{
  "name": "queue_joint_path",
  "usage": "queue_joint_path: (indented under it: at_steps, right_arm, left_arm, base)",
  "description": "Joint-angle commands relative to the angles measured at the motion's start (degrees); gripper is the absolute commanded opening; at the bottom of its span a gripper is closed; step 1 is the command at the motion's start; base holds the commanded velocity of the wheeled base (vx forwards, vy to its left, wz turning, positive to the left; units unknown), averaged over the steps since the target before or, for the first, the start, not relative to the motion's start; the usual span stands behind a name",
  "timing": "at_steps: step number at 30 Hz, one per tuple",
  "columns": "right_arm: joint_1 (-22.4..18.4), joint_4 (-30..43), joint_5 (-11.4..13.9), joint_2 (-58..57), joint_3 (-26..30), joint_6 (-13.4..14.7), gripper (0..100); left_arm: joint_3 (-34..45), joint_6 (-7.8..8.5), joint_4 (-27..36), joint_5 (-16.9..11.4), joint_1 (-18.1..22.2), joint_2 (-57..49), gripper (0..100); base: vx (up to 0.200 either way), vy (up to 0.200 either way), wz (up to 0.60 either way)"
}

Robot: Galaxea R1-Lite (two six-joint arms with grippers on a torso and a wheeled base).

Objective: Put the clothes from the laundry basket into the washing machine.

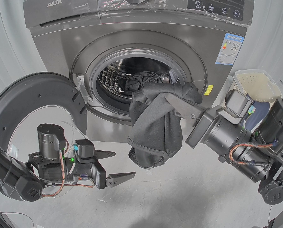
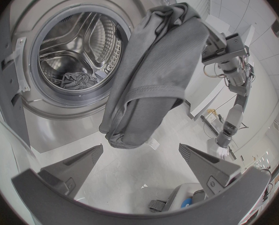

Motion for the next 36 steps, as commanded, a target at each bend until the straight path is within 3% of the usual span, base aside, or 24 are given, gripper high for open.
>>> queue_joint_path:
  at_steps: [1,8,24,28,29,32,33,36]
  right_arm:
    - [0.4,0.0,0.1,-0.1,0.3,0.0,0]
    - [0.7,-0.1,0.2,-0.1,0.9,0.0,0]
    - [0.8,-0.1,0.2,0.1,0.9,-0.1,0]
    - [0.8,-0.1,0.2,0.1,0.9,-0.1,0]
    - [0.8,-0.1,0.2,0.1,1.0,-0.1,0]
    - [0.8,-0.1,0.2,0.1,1.0,-0.1,0]
    - [0.8,-0.1,0.2,0.0,1.0,-0.1,0]
    - [0.7,-0.1,0.1,0.1,1.0,-0.1,0]
  left_arm:
    - [-1.9,-0.02,-3.1,-0.1,0.4,8.2,100]
    - [-5.2,-0.90,-8.6,-0.1,0.3,14.0,100]
    - [-10.2,-1.87,-13.4,-1.0,-0.1,20.9,100]
    - [-10.7,-3.01,-15.9,-1.0,-0.1,22.2,100]
    - [-10.9,-3.36,-17.0,-1.0,-0.2,22.7,0]
    - [-11.6,-4.33,-19.1,-1.0,-0.3,23.6,0]
    - [-12.1,-5.82,-20.8,-0.9,-1.0,24.3,0]
    - [-12.4,-7.76,-22.6,-0.9,-1.8,24.7,0]
  base:
    - [0.000,0.000,0.00]
    - [0.000,0.000,0.00]
    - [0.000,0.000,0.00]
    - [0.000,0.000,0.00]
    - [0.000,0.000,0.00]
    - [0.000,0.000,0.00]
    - [0.000,0.000,0.00]
    - [0.000,0.000,0.00]
